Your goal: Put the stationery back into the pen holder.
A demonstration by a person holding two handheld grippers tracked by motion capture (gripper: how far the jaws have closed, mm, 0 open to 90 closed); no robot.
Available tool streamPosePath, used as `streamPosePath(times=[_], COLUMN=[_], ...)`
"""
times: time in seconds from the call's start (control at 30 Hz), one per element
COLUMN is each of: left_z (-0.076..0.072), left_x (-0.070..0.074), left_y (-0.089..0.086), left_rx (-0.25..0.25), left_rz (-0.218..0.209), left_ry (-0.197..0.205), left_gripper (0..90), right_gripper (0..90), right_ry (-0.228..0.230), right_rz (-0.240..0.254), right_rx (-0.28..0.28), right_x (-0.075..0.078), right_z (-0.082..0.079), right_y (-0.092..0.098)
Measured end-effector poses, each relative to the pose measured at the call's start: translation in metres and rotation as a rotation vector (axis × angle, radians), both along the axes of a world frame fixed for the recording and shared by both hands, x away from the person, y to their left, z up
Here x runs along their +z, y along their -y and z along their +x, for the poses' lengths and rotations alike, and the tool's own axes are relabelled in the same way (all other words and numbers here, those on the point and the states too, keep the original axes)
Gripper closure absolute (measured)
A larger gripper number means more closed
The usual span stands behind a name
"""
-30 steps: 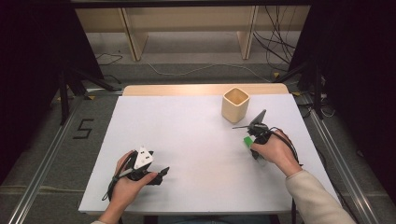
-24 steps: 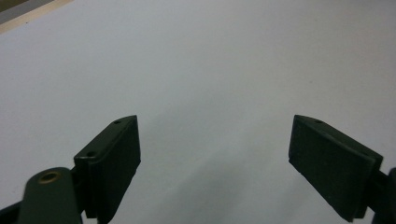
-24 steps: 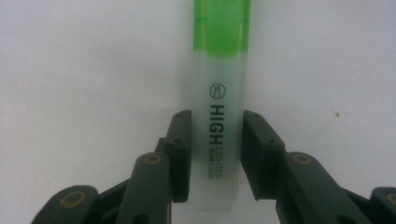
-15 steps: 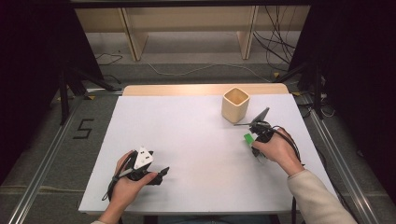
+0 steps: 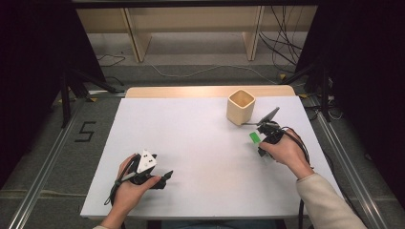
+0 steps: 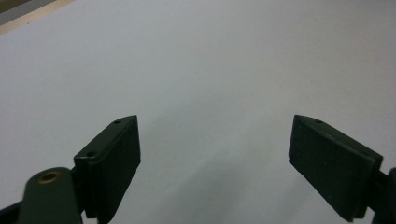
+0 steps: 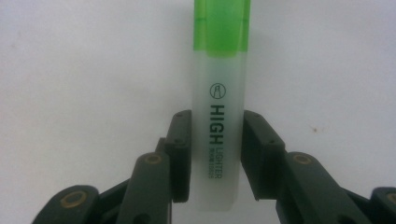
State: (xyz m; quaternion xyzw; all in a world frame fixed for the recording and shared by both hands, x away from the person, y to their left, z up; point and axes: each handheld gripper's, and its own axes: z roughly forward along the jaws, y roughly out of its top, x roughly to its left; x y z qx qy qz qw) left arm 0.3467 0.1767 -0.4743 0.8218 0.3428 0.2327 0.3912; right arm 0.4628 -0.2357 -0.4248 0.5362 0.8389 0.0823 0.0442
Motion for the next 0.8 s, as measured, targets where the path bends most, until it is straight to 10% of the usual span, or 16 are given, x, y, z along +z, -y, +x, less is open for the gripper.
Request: streamPosePath(times=[0.8], left_z=[0.000], left_x=[0.000], left_y=[-0.001], left_rx=[0.001], left_rz=[0.000], left_ry=[0.003], left_gripper=[16.7], right_gripper=[66.0], right_ry=[0.100], right_rz=[0.090], right_rx=[0.000], right_x=[0.015], right_z=[0.000], right_y=[0.007])
